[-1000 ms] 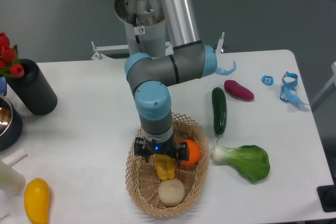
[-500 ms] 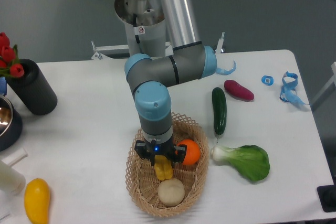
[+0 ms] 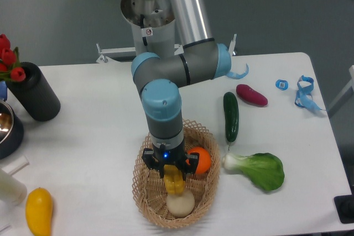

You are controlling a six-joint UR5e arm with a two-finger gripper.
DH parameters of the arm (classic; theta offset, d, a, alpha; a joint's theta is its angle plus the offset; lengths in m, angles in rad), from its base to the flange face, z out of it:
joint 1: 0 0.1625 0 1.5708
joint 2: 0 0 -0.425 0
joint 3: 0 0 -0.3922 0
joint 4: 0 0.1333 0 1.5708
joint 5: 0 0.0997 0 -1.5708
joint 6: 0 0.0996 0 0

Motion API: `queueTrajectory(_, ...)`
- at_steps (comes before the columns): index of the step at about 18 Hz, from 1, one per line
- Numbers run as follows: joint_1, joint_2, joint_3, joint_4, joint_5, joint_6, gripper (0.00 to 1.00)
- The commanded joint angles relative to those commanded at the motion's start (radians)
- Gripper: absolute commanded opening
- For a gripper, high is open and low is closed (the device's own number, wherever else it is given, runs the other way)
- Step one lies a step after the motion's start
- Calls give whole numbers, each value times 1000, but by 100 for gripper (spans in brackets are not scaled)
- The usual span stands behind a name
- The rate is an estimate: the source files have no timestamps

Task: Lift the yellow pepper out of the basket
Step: 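Lift the gripped yellow pepper up out of the basket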

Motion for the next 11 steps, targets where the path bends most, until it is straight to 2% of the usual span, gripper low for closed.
queueTrajectory(2, 21, 28, 46, 0, -46, 6, 21)
queueTrajectory(6, 43, 25, 164, 0, -138, -3, 21)
queueTrajectory(8, 55, 31, 183, 2, -150, 24, 21)
queueTrajectory(11, 89, 43, 180, -2, -179, 211, 21)
